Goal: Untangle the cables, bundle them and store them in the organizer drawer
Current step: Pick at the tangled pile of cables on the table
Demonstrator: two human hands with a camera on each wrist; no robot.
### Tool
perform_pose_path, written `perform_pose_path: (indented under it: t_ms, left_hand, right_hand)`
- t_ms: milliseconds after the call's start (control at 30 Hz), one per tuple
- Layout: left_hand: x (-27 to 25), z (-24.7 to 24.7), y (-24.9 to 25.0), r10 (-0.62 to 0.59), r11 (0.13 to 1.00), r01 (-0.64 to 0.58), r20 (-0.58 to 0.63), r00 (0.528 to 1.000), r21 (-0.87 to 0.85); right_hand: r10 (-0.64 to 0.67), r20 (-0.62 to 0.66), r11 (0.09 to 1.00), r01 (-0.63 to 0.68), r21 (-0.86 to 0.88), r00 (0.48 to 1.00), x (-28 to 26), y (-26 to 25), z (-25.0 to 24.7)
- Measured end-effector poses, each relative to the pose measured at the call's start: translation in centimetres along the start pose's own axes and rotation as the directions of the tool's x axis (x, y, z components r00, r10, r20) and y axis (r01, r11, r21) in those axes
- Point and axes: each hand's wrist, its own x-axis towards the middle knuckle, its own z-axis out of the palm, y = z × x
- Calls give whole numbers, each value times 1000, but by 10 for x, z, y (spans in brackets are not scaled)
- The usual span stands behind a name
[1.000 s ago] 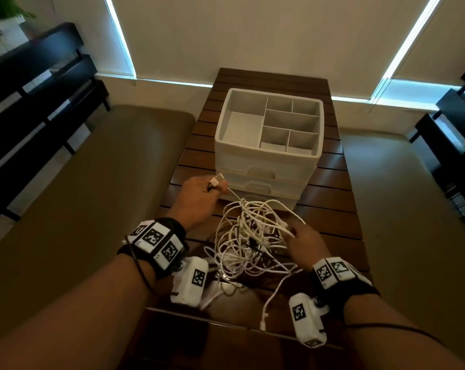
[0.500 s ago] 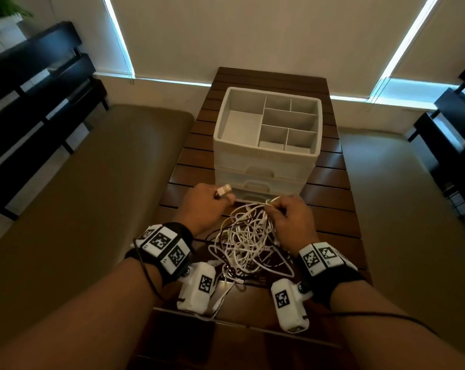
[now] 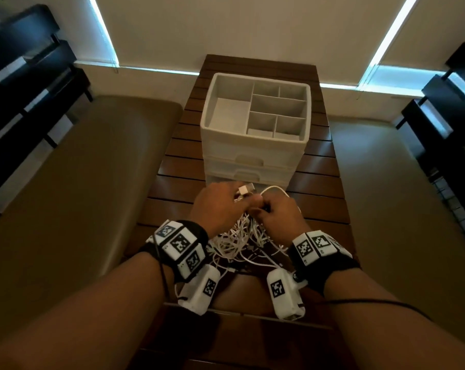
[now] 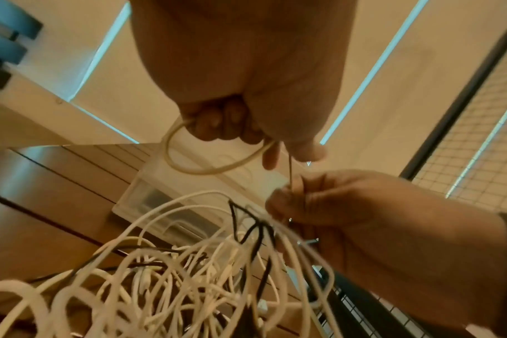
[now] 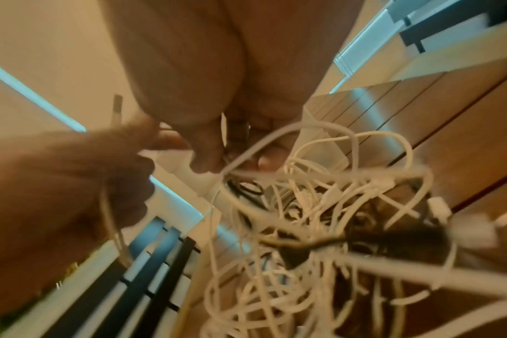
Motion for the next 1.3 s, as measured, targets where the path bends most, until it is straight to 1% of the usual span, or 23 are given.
perform_pose_path:
  t_ms: [33,67,133,167,233,300,400,467,533,567,633,667,733,767,800,833,900,967,1000,1067,1133,1200,1300]
  left_hand:
    - [1,2,4,14,999,-15,-23,1000,-39]
    - [1,-1,3,26,999,-27,-83,996,-19]
    - [5,-4,10,139,982,-107,-210,968,156]
    - [8,-4,16,209,953,-150,-212,955,264]
    - [11,-3,22,258,887,-219,-42,965,407]
    - [15,0,23,214,861,-247,124,969,445]
    - [20,-1,19,190,848,-269,212,959,457]
    - [21,0,17,192,844,-301,274,942,444]
    - [22,3,14,205,866,-307,279,938,394]
    - [22,3,13,204,894,-291,270,941,341]
    - [20,5,11,157,963,-206,260,953,176]
    - [18,6,11,130,985,-155,265,955,75]
    - [12,7,11,86,988,-50,254,963,-145]
    - [9,7,9,52,974,2,230,972,-226]
    - [8,6,7,13,966,38,194,981,-256]
    - [8,4,4,-25,974,59,155,988,-217]
    - [8,-3,-4,-64,997,59,116,991,49]
    - [7,-7,-6,-26,956,-4,98,995,295]
    - [7,-8,-5,21,942,-46,80,997,332]
    - [6,-9,1,122,931,-132,51,991,340]
    - [7,-7,7,205,914,-224,92,974,338]
    - [9,-5,7,229,913,-269,161,960,307]
    - [13,1,2,282,906,-327,191,940,271]
  right_hand:
    - [7,43,999,-5,-36,999,-5,6,-1]
    - [9,89,996,-1,-91,996,-4,5,2]
    - [48,104,984,-30,-176,993,-6,8,3]
    - [56,92,979,-37,-200,994,-5,8,3]
    - [30,47,969,-18,-246,998,-2,6,1]
    - [0,8,965,3,-261,1000,-1,5,-1]
    - [-62,24,966,66,-251,998,-2,11,2]
    - [-101,25,976,104,-192,995,-5,16,6]
    - [-71,-12,997,70,-27,997,-9,21,9]
    - [-20,-10,997,21,80,1000,-9,23,10]
    - [81,66,954,-96,283,995,-12,23,10]
    - [106,113,933,-138,331,988,-14,22,9]
    - [133,164,924,-182,336,978,-16,19,7]
    - [147,169,917,-198,347,975,-17,16,6]
    - [171,149,903,-215,372,974,-17,15,6]
    - [202,98,889,-225,400,974,-17,14,4]
    - [252,-45,880,-209,426,967,-14,13,1]
    - [232,-114,912,-175,371,966,-12,10,1]
    - [208,-119,929,-158,336,971,-11,8,2]
    - [199,-113,935,-154,319,974,-11,5,8]
    - [197,-102,931,-154,330,975,-13,4,15]
    - [177,-97,943,-140,303,979,-14,3,19]
    - [183,-82,938,-148,314,980,-17,6,18]
